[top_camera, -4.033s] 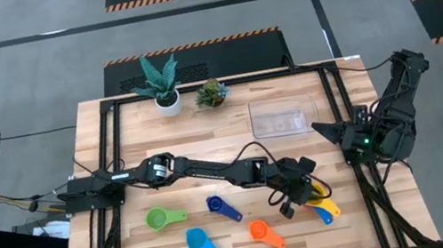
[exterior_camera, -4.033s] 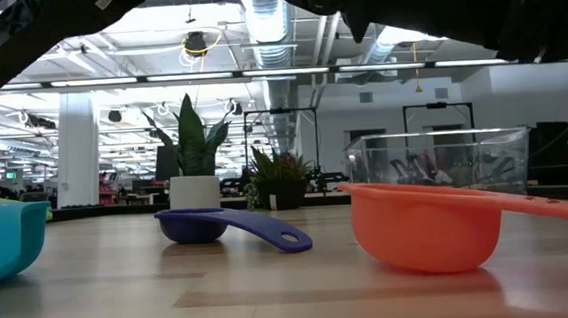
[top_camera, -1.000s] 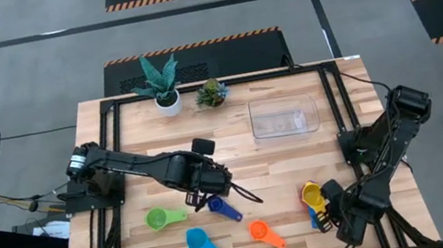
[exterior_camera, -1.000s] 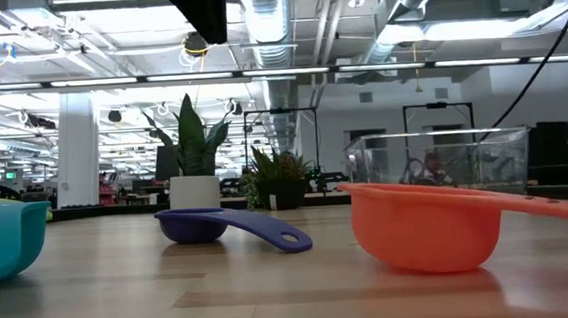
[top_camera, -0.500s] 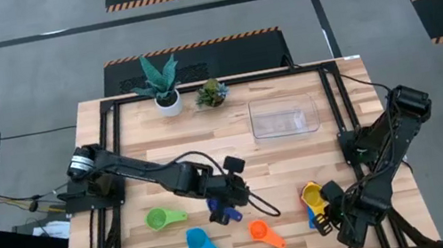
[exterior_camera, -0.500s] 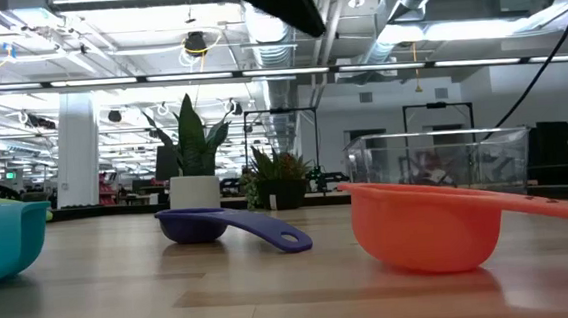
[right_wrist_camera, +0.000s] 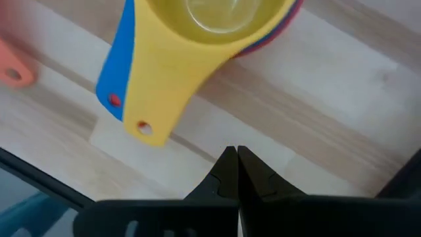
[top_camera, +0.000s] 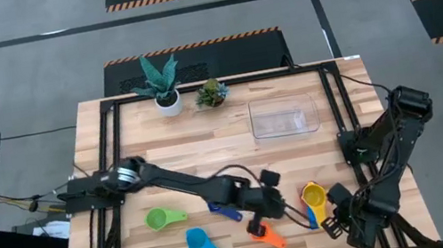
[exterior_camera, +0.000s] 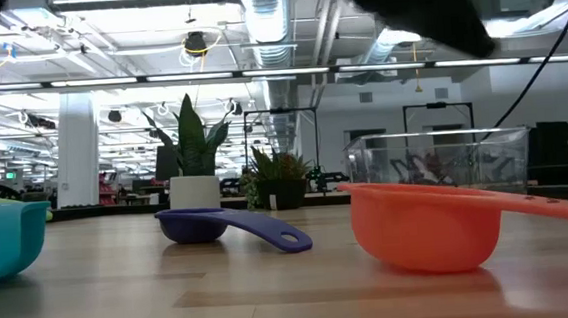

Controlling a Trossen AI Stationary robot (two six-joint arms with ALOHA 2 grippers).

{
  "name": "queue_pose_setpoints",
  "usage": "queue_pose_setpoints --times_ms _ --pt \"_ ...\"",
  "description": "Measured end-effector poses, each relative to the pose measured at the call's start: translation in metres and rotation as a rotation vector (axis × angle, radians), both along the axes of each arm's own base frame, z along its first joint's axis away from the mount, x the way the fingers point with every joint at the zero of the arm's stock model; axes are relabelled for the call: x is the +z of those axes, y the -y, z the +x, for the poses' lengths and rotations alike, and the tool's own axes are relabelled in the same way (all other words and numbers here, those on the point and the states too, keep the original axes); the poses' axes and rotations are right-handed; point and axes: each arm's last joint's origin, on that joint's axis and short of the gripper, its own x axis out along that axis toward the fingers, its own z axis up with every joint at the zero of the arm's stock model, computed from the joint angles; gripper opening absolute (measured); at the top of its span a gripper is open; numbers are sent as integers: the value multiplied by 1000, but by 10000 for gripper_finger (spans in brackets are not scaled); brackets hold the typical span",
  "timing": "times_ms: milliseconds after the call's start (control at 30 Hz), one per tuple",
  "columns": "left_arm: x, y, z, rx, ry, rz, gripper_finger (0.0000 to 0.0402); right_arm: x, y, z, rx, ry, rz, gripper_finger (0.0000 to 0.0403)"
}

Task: Nest measuring cups in basket
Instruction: Stack the yellow nest measuring cup on the blue nest measuring cup

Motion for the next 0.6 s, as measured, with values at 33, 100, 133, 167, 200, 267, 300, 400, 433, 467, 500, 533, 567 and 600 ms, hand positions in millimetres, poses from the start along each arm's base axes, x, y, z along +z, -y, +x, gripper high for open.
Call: queue_pose_setpoints --times_ms 33,100,133,167,200,267,300,400,433,467,500,533,567,600 --pt "-3 3 9 -19 16 -26 1 -1 -1 -2 6 0 -2 7" --pt "-9 9 22 -38 12 -51 0 -1 -2 -5 18 -4 -6 7" --pt "-12 12 28 -46 18 -60 0 -1 -2 -6 24 -5 -10 7" --pt "-17 15 34 -57 21 -73 0 -1 -2 -8 30 -8 -14 7" --pt "-19 19 39 -66 28 -90 0 -1 -3 -9 33 -8 -18 7" --pt "-31 22 43 -78 20 -105 0 -3 -3 -8 36 -6 -26 7" --pt "-35 23 46 -89 47 -125 0 -5 -4 -8 39 -10 -33 7" --pt "-35 20 48 -71 42 -189 0 -8 -7 -8 68 -6 -34 7" --pt "-32 17 48 -65 50 -196 0 -10 -8 -7 74 -5 -40 7" --pt "-30 15 49 -64 61 -190 0 -12 -8 -6 82 -2 -54 7" --pt "-30 13 50 -71 71 -179 0 -15 -9 -6 89 -1 -61 7" --pt "-32 10 51 -74 69 -173 0 -17 -10 -4 93 -2 -67 7" --pt "-37 8 54 -71 72 -176 0 -19 -10 -2 100 -3 -70 7" --pt "-42 7 57 -64 76 -194 0 -22 -12 0 109 -3 -72 7"
